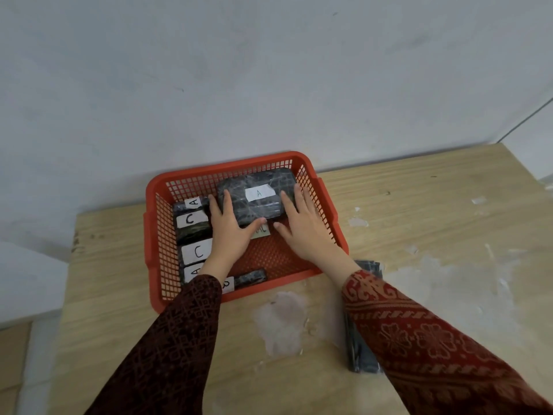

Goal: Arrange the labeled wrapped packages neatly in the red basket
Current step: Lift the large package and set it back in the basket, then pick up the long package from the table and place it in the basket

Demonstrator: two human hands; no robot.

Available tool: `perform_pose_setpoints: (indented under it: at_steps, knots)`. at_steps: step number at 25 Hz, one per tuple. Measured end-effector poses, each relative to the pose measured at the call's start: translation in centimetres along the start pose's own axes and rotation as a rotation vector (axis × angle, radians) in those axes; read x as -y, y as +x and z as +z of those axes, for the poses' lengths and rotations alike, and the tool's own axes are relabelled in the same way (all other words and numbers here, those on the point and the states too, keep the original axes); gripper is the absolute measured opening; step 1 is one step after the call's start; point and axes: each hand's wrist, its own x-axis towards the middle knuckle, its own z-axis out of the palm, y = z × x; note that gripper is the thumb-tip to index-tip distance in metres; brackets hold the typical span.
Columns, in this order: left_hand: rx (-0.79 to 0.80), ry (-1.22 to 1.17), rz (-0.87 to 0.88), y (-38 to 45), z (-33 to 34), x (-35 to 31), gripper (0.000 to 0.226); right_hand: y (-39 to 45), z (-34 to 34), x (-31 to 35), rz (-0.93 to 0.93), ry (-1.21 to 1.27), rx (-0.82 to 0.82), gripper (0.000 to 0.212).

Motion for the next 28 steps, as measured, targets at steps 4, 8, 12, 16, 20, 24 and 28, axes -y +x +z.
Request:
perform_pose_setpoints:
  at_steps: [4,8,12,16,20,24,28]
  knots:
    - [-0.15,0.101,0.222,-5.0,-0.1,-2.1,0.07,-9.6,-0.8,-0.6,-0.013,0.218,-0.313,0.051]
    - [0.003,0.189,0.675,-13.5,2.9,-2.1,0.048,-20.6,2.3,-3.6,0.341,0.137,-0.172,0.074]
    - [0.456,0.359,0.846,-16.9,8.1,-1.6,0.05,-26.0,5.3,-5.4,0.508,0.025,-0.087,0.094]
    - [0.519,0.779,0.95,-14.0,12.3,-2.3,0.075,-27.0,7.0,-5.6,0.555,0.061,-0.148,0.087]
    - [0.484,0.912,0.945,-13.5,13.7,-2.9,0.083,-27.1,7.0,-5.7,0.554,0.101,-0.167,0.079]
    - [0.461,0.81,0.988,-15.0,13.1,-4.8,0.072,-28.5,4.2,-5.6,0.472,0.272,-0.392,0.066]
    - [0.433,0.451,1.051,-16.3,9.9,-8.8,0.047,-30.1,-1.6,-6.0,0.438,0.692,-0.703,0.036]
